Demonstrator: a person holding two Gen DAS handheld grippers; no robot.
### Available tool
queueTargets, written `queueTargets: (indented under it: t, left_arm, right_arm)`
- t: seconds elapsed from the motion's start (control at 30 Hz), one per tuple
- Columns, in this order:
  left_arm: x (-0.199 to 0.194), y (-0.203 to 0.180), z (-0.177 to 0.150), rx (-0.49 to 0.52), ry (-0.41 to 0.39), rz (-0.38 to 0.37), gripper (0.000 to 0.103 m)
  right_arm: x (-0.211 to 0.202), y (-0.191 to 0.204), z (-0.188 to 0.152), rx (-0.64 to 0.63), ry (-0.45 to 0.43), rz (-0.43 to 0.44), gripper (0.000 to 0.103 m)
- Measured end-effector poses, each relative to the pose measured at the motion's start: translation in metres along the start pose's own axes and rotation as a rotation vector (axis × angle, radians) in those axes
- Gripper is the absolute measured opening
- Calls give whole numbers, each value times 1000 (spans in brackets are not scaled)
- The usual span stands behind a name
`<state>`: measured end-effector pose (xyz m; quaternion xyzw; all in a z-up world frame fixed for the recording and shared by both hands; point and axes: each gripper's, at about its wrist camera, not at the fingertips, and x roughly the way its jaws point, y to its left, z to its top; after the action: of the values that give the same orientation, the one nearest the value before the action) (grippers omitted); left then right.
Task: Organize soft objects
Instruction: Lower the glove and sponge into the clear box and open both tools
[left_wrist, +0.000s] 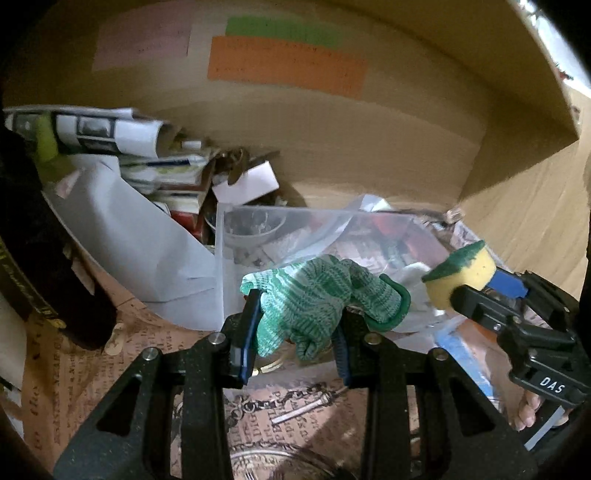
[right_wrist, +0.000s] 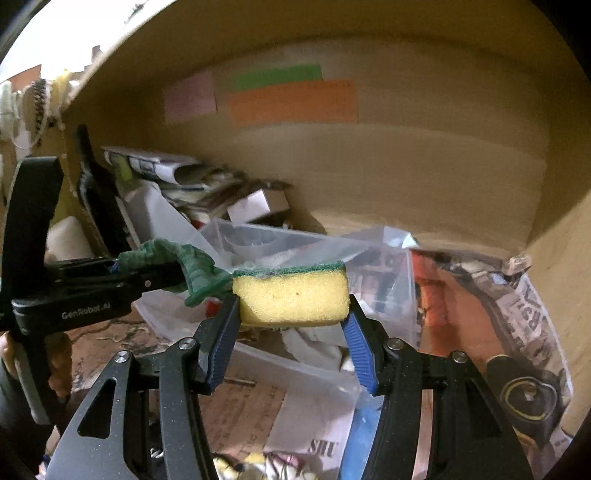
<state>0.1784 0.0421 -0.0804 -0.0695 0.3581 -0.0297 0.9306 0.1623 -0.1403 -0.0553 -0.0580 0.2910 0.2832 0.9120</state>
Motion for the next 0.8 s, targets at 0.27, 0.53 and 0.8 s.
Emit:
queueTargets:
  t: [0.27,0.53,0.8]
  left_arm:
    - [27,-9,-1,49,51,18,34]
    - [30,-14,-5,93,63,36,44]
    - [13,-16,-8,100,31,35,66]
  right_arm:
    - [35,-5,-7,-2,99,-26,52]
    - [39,-7,-8,0,113,-25,55]
    - [33,-6,-7,6,102,-10,70]
